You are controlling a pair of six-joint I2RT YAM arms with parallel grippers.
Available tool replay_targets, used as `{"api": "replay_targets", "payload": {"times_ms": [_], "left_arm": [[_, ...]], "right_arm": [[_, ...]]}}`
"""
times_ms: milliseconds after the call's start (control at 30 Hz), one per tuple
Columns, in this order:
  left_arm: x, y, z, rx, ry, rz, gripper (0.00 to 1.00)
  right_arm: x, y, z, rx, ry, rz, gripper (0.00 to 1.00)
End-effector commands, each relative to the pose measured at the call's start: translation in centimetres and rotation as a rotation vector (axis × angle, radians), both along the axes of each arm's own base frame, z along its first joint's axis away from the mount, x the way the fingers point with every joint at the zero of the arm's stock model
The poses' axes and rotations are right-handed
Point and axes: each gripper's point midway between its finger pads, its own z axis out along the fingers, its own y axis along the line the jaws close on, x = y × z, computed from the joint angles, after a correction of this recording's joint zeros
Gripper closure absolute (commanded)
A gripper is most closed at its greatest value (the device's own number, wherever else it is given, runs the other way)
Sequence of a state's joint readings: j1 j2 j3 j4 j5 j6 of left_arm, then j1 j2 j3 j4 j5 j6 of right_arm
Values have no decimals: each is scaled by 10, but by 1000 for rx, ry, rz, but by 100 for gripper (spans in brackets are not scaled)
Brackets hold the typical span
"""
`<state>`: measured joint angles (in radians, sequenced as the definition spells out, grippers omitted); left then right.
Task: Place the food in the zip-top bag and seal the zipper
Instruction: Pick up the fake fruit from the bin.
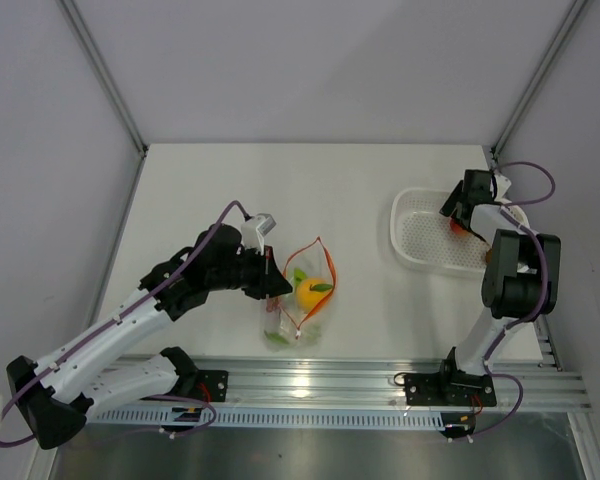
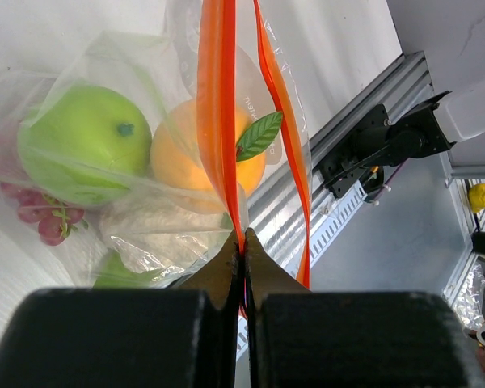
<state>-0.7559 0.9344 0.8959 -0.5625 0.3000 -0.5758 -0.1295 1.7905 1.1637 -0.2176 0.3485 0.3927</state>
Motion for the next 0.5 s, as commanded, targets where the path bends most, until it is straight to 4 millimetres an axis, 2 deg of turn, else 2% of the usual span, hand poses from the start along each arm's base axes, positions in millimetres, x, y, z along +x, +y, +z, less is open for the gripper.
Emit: {"api": "replay_targets", "payload": {"times_ms": [0, 100, 233, 433, 467], "left_arm": [[3, -3, 12, -27, -18, -4, 99], [4, -3, 12, -27, -18, -4, 100], [4, -3, 13, -24, -20, 0, 99], [5, -3, 13, -21, -17, 0, 99], [5, -3, 13, -19, -16, 1, 99]], "right_arm": [[27, -4, 11, 17, -88, -2, 2], [33, -3, 4, 19, -81, 16, 4], [34, -12, -10, 16, -62, -5, 6], [39, -14, -10, 15, -90, 15, 15], [39, -14, -11, 14, -92, 20, 20]]}}
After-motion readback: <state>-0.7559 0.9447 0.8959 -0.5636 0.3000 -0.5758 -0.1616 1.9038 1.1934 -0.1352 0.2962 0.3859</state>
